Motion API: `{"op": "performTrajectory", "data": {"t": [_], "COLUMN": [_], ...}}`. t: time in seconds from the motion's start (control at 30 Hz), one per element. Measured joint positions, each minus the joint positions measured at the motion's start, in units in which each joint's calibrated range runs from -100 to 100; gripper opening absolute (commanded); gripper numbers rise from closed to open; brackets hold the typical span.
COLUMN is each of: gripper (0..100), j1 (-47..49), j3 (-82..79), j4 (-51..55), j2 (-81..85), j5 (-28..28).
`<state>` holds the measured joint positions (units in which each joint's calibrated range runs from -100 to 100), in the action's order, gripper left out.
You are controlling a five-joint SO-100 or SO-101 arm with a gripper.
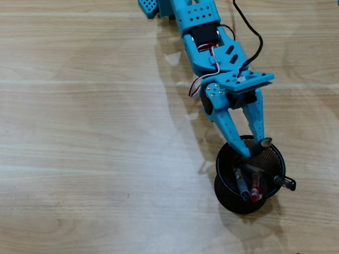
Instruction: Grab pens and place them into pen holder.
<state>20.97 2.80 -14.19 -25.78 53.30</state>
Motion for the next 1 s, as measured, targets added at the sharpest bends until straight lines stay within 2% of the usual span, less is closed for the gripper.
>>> {"op": "performTrajectory", "data": {"t": [0.13, 0.27, 0.47, 0.57, 0.67, 0.8, 1.0], "gripper": [4, 12, 13, 9, 2, 3, 3], "j1": [0.0, 0.0, 1.3, 1.2, 1.2, 1.2, 1.2], "j3": [0.0, 0.0, 0.0, 0.0, -0.9, -7.8, -27.6], "j4": [0.0, 0.0, 0.0, -0.6, -1.0, -1.0, -1.0], "j2": [0.0, 0.0, 0.0, 0.0, 2.1, 10.6, 27.7], "j5": [0.0, 0.0, 0.0, 0.0, -0.2, -4.1, -9.2]}}
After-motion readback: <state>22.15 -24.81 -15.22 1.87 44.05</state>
